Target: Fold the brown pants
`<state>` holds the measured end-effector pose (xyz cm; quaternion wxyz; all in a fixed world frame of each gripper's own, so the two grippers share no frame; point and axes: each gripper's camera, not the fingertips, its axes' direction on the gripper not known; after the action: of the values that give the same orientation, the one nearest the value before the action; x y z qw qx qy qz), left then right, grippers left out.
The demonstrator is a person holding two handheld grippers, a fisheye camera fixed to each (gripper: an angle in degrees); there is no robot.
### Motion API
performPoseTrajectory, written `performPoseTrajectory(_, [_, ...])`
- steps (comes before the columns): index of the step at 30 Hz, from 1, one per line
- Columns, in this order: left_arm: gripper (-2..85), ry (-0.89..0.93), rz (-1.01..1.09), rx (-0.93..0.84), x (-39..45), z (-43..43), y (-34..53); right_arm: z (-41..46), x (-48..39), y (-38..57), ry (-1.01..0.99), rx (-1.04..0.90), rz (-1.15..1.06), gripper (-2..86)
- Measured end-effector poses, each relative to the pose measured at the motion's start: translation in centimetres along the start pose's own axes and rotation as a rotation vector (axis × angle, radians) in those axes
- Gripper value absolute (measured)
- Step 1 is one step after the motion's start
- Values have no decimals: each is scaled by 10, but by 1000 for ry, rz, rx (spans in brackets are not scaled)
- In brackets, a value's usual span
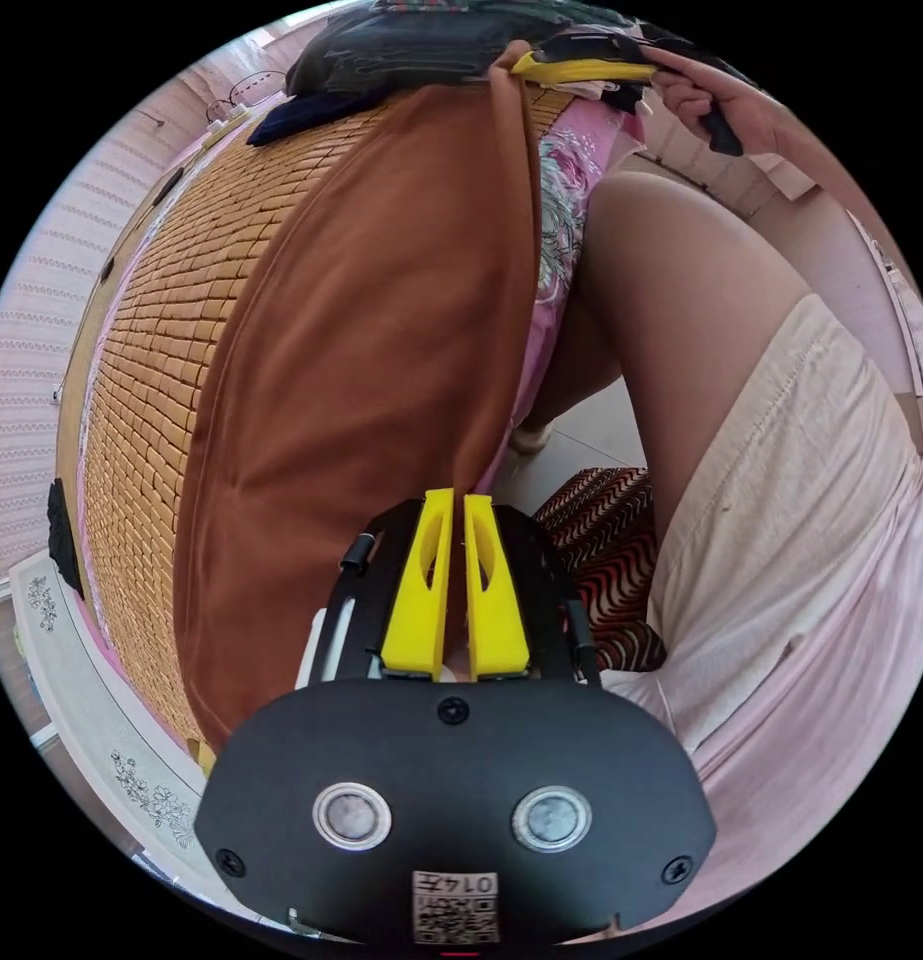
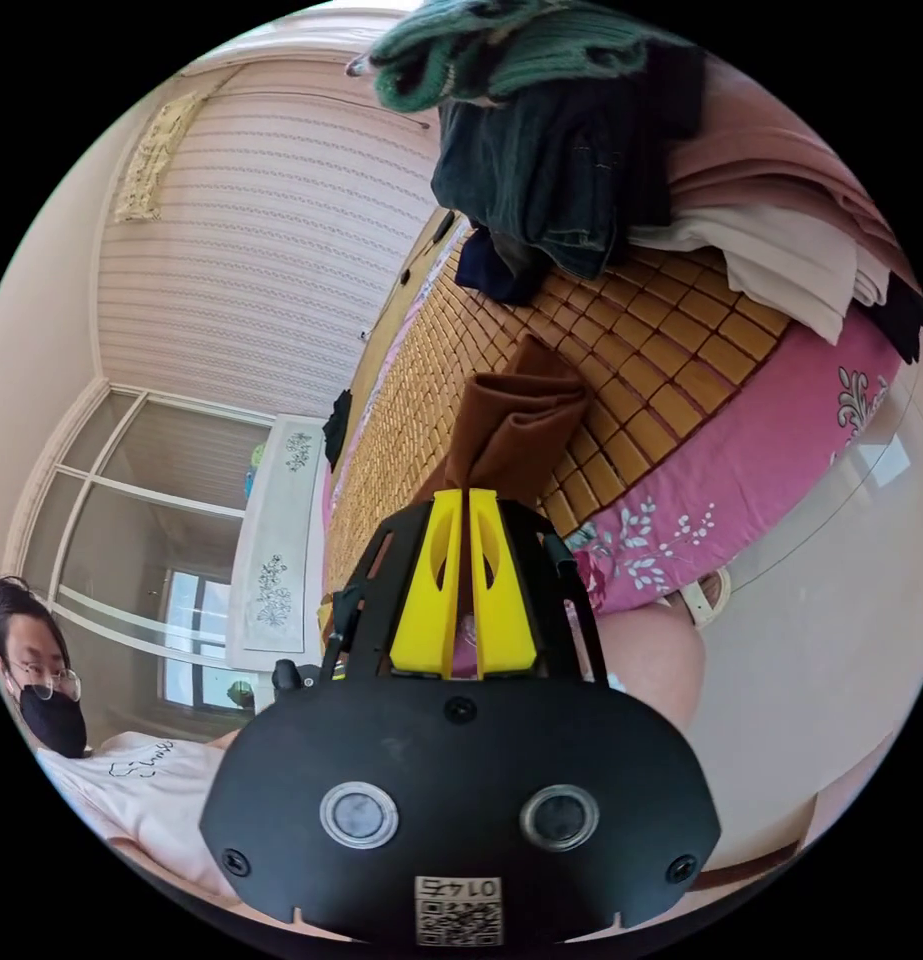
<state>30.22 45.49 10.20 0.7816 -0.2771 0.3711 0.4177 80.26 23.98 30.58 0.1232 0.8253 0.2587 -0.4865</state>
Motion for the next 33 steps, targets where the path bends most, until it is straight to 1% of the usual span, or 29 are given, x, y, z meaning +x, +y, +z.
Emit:
performPoseTrajectory(2, [-7,2,-5,26,-5,-14,7,-6,-4,-6,-87,47,-9,3])
performPoseTrajectory(8, [-6,-43,32,145,-20,-69,21,-28,-32,-33,-246,167,-56,1])
performPoseTrajectory(12, [-5,3,56,294,-32,-108,14,-56,-75,-57,-286,251,-140,1])
performPoseTrajectory(15, [0,71,46,405,-35,-128,-4,-84,-140,-78,-232,311,-286,0])
performPoseTrajectory(17, [6,154,0,461,-42,-136,-15,-87,-210,-88,-238,302,-454,0])
performPoseTrajectory(18, [9,235,-44,487,-50,-140,-18,-84,-229,-89,-236,286,-497,0])
performPoseTrajectory(19, [13,313,-85,505,-59,-144,-15,-72,-267,-89,-226,237,-578,0])
performPoseTrajectory(20, [14,343,-100,517,-64,-147,-12,-54,-305,-84,-219,184,-664,0])
performPoseTrajectory(22, [21,401,-161,594,-87,-163,23,-16,-358,-70,-239,80,-787,0])
performPoseTrajectory(24, [29,382,-231,627,-106,-175,66,32,-407,-49,-289,-35,-887,0])
performPoseTrajectory(26, [38,343,-332,622,-125,-184,117,108,-465,-5,-374,-244,-1003,1])
performPoseTrajectory(27, [39,312,-424,607,-136,-187,154,129,-477,9,-389,-301,-1026,1])
performPoseTrajectory(28, [40,287,-545,576,-146,-189,194,171,-497,40,-403,-431,-1065,2])
performPoseTrajectory(29, [41,279,-607,559,-151,-189,214,214,-509,75,-397,-592,-1084,2])
performPoseTrajectory(30, [43,268,-730,525,-158,-188,253,237,-511,93,-379,-678,-1085,2])
performPoseTrajectory(31, [45,251,-845,487,-162,-186,289,279,-510,131,-306,-846,-1084,2])
performPoseTrajectory(32, [45,238,-891,469,-163,-186,305,312,-505,166,-193,-977,-1096,1])
performPoseTrajectory(33, [47,208,-977,433,-163,-184,332,323,-502,181,-134,-1012,-1109,0])
